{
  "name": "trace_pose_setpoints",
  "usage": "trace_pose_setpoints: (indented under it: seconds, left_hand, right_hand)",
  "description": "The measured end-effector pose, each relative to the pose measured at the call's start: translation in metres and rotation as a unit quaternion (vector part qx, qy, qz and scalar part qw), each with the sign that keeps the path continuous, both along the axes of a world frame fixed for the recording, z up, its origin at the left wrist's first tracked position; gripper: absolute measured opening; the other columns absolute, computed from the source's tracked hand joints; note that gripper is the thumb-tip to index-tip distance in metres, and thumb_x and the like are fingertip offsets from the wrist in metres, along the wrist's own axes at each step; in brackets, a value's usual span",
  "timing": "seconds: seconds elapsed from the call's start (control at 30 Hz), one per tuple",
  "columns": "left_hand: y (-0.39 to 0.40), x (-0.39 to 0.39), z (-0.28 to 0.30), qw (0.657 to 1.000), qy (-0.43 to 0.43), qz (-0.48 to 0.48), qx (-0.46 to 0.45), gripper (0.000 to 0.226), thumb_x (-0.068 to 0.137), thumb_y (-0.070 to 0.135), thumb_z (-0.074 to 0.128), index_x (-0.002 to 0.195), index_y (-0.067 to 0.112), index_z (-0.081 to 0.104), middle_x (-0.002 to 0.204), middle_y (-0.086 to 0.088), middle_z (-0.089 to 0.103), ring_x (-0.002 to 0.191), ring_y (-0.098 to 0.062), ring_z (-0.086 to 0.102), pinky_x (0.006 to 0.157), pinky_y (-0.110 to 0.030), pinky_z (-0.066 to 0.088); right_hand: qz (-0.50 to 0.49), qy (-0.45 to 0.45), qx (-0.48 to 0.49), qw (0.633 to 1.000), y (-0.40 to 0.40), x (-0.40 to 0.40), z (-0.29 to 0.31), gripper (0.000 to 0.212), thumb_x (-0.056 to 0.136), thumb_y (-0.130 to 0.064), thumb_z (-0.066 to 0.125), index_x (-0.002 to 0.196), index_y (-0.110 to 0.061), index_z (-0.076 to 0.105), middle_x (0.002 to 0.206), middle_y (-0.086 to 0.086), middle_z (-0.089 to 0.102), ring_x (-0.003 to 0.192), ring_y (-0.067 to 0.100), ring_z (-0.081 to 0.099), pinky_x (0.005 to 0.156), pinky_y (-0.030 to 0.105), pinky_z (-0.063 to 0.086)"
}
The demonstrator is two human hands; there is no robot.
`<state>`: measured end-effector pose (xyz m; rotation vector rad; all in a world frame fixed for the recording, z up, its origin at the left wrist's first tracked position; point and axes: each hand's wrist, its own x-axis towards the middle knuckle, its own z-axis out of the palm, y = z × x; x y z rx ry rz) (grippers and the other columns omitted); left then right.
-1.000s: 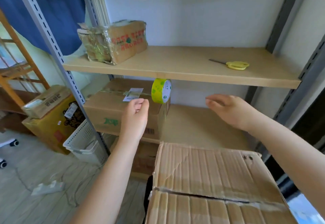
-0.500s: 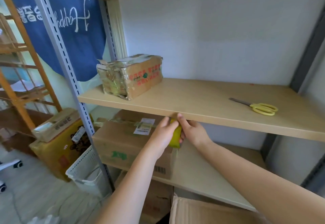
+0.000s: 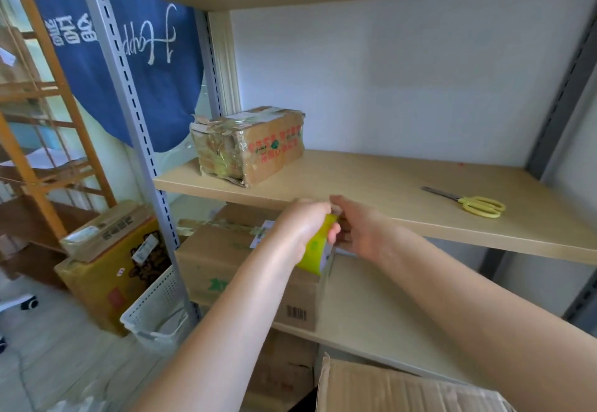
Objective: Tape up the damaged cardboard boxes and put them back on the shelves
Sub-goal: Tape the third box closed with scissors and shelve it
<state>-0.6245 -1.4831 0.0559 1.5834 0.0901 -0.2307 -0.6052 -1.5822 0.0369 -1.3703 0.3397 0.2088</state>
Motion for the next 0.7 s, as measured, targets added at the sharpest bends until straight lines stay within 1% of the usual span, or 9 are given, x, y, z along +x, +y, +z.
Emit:
trace_pose_setpoints:
  seconds: [0.1,0.2,0.27,0.33,0.43,0.47,0.53,0.6,0.7]
  left_hand:
    - [0.006,-0.013,0.052,0.998,0.014,-0.059,-0.005,0.017,0.095,0.011,0.047,0.085,0.007,0.06,0.04,0.0,0.048,0.027,-0.007,0.037,0.031,-0.011,0.027]
    - [0.017,-0.025,0.085,0.996,-0.057,-0.06,0.034,0.02,0.092,0.011,0.049,0.102,0.005,0.065,0.044,0.0,0.052,0.031,-0.01,0.04,0.035,-0.012,0.032]
    - [0.022,-0.037,0.089,0.989,-0.116,-0.063,0.06,0.022,0.092,0.011,0.053,0.101,0.003,0.071,0.045,-0.002,0.053,0.034,-0.013,0.042,0.037,-0.014,0.034]
    - [0.025,-0.048,0.08,0.98,-0.161,-0.094,0.066,0.021,0.093,0.011,0.053,0.097,0.006,0.073,0.046,-0.004,0.053,0.039,-0.015,0.042,0.039,-0.015,0.035]
    - [0.027,-0.06,0.059,0.967,-0.19,-0.153,0.08,0.023,0.097,0.01,0.05,0.098,0.01,0.073,0.05,-0.005,0.053,0.044,-0.017,0.044,0.041,-0.018,0.037]
    - [0.026,-0.063,0.053,0.962,-0.189,-0.176,0.091,0.023,0.098,0.011,0.049,0.1,0.011,0.072,0.051,-0.005,0.053,0.045,-0.017,0.044,0.042,-0.018,0.038]
    - [0.021,-0.072,0.042,0.951,-0.176,-0.23,0.111,0.023,0.099,0.011,0.048,0.103,0.013,0.07,0.054,-0.005,0.053,0.047,-0.018,0.045,0.044,-0.019,0.04]
    - [0.012,-0.082,0.033,0.935,-0.151,-0.289,0.137,0.024,0.099,0.009,0.047,0.11,0.014,0.067,0.059,-0.007,0.056,0.05,-0.019,0.048,0.048,-0.021,0.043]
    - [-0.006,-0.095,0.022,0.906,-0.07,-0.382,0.17,0.035,0.1,0.007,0.049,0.133,0.016,0.056,0.066,-0.009,0.063,0.057,-0.018,0.057,0.054,-0.023,0.048]
  right_hand:
    - [0.033,-0.016,0.113,0.993,-0.008,0.0,0.029,0.036,0.103,-0.023,0.043,0.072,-0.01,0.056,0.046,0.005,0.057,0.037,0.018,0.057,0.04,0.02,0.047]
    - [0.064,-0.084,0.111,0.988,-0.01,-0.006,0.059,0.028,0.104,-0.018,0.044,0.083,-0.008,0.061,0.055,0.003,0.062,0.045,0.016,0.061,0.048,0.024,0.052]
    - [0.053,-0.119,0.102,0.986,-0.018,-0.015,0.072,0.019,0.102,-0.025,0.052,0.091,-0.012,0.06,0.06,0.0,0.063,0.053,0.014,0.062,0.056,0.026,0.054]
    - [0.074,-0.126,0.097,0.985,-0.036,-0.028,0.078,0.015,0.098,-0.025,0.058,0.089,-0.014,0.059,0.067,-0.001,0.066,0.059,0.012,0.062,0.06,0.023,0.055]
    - [0.134,-0.095,0.104,0.981,-0.069,-0.054,0.072,0.003,0.088,-0.005,0.063,0.089,-0.008,0.065,0.082,0.006,0.067,0.068,0.013,0.064,0.062,0.019,0.057]
    - [0.141,-0.08,0.101,0.982,-0.078,-0.062,0.069,0.009,0.083,-0.001,0.064,0.091,-0.005,0.067,0.084,0.006,0.067,0.068,0.012,0.064,0.063,0.018,0.057]
    - [0.146,-0.064,0.071,0.985,-0.096,-0.079,0.061,0.015,0.08,0.003,0.063,0.094,-0.003,0.068,0.08,0.003,0.068,0.067,0.009,0.064,0.063,0.016,0.056]
    - [0.138,-0.07,0.013,0.988,-0.113,-0.1,0.054,0.013,0.087,0.004,0.06,0.094,-0.005,0.067,0.074,-0.001,0.067,0.068,0.006,0.064,0.061,0.014,0.055]
    - [0.084,-0.092,-0.101,0.987,-0.137,-0.139,0.039,0.016,0.086,0.007,0.063,0.083,-0.008,0.07,0.072,0.002,0.069,0.067,0.008,0.066,0.056,0.015,0.054]
